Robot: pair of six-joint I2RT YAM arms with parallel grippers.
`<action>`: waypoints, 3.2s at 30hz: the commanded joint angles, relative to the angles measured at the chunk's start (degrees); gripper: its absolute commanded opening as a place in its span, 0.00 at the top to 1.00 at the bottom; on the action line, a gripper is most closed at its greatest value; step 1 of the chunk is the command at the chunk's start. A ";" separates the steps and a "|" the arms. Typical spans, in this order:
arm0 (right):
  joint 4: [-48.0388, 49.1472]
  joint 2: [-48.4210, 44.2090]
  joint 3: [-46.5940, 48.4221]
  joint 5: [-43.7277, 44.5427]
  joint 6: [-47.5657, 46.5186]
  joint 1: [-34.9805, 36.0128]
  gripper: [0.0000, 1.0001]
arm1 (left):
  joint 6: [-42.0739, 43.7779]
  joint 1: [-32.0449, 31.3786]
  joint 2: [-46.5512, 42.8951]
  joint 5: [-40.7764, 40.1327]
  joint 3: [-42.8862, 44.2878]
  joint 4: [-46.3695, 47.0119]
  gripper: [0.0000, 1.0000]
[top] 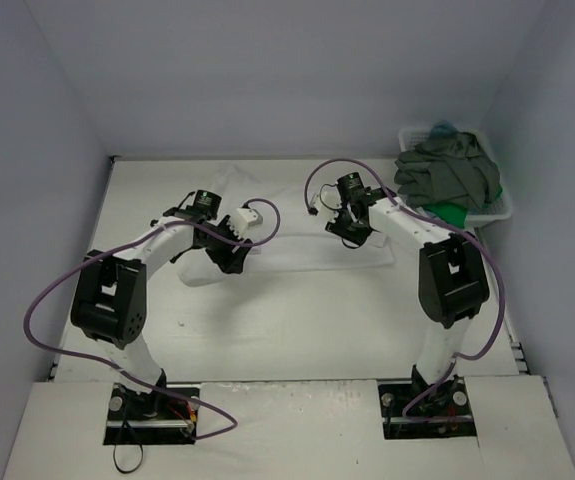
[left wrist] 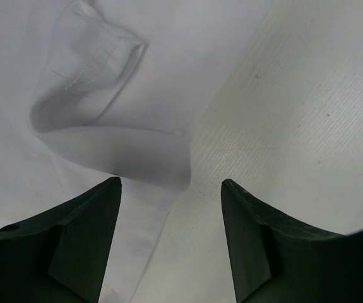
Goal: Fold and stack the t-shirts
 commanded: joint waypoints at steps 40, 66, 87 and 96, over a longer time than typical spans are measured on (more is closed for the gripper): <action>1.75 -1.73 -2.14 -5.29 2.95 -0.35 0.71 | -1.49 -0.85 -2.45 -16.54 0.66 14.73 0.93; 4.65 -0.06 -5.65 -6.17 5.33 0.00 0.73 | -4.57 0.03 9.49 -39.92 2.59 29.07 0.93; 7.90 4.51 -6.18 -5.11 6.64 0.44 0.89 | -5.80 0.73 11.43 -42.91 3.47 31.01 0.92; 7.29 4.60 -9.78 -4.50 6.03 2.98 0.91 | -5.19 1.08 11.96 -43.53 2.42 30.92 0.92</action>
